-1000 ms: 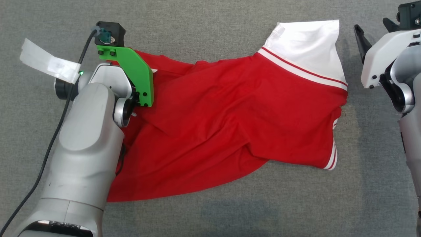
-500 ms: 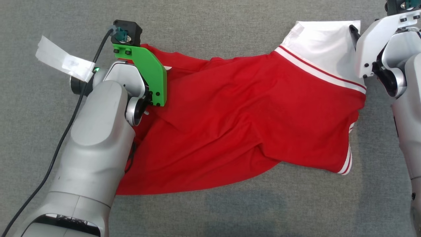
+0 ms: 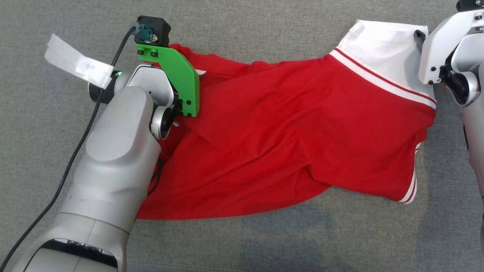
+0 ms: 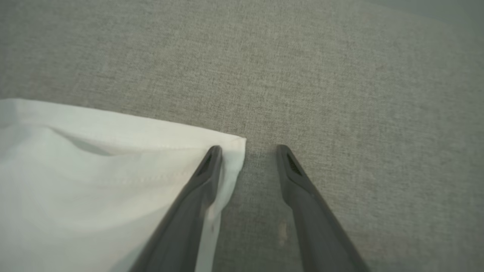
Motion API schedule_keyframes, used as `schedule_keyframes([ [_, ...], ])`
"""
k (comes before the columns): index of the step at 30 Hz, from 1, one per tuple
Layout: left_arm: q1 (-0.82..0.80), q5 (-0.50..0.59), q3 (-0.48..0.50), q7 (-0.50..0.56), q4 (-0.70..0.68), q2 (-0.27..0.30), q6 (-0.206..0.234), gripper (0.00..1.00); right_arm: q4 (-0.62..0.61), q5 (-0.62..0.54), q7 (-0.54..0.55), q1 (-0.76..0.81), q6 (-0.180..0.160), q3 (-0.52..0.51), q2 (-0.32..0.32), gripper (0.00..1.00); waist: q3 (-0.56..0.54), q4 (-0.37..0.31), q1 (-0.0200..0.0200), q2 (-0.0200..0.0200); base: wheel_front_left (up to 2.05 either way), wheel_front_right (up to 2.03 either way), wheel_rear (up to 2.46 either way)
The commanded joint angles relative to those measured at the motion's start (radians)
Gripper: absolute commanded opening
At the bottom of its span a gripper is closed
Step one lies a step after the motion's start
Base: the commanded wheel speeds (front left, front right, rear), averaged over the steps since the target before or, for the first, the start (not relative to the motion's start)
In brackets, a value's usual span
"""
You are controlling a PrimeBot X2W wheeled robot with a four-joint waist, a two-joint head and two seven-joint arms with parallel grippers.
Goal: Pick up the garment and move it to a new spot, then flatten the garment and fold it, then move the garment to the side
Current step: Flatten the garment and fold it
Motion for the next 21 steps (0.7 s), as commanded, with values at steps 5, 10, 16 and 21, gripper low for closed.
schedule_keyframes([
  [5,-0.009,-0.020,-0.020,-0.009,0.033,0.000,0.013,0.00,0.057,0.042,0.054,0.038,-0.001,0.009,0.006,0.02,0.010,0.001,0.0000,0.0000,0.00,0.00,0.00],
  [10,-0.016,-0.031,-0.006,-0.049,0.046,0.001,0.032,0.00,0.036,0.053,0.036,0.043,-0.002,0.022,-0.004,0.00,0.008,-0.002,0.0000,0.0000,0.00,0.00,0.00],
  [16,-0.037,-0.104,0.070,-0.138,0.016,0.011,0.012,0.00,-0.020,0.070,-0.044,-0.003,-0.002,0.029,-0.010,0.00,-0.012,-0.011,0.0000,0.0000,0.00,0.00,0.00],
  [21,-0.046,-0.176,0.141,-0.139,-0.008,0.063,-0.030,0.00,-0.062,0.106,-0.104,-0.039,-0.002,0.051,-0.012,0.00,-0.046,-0.032,0.0000,0.0000,0.00,0.00,0.00],
])
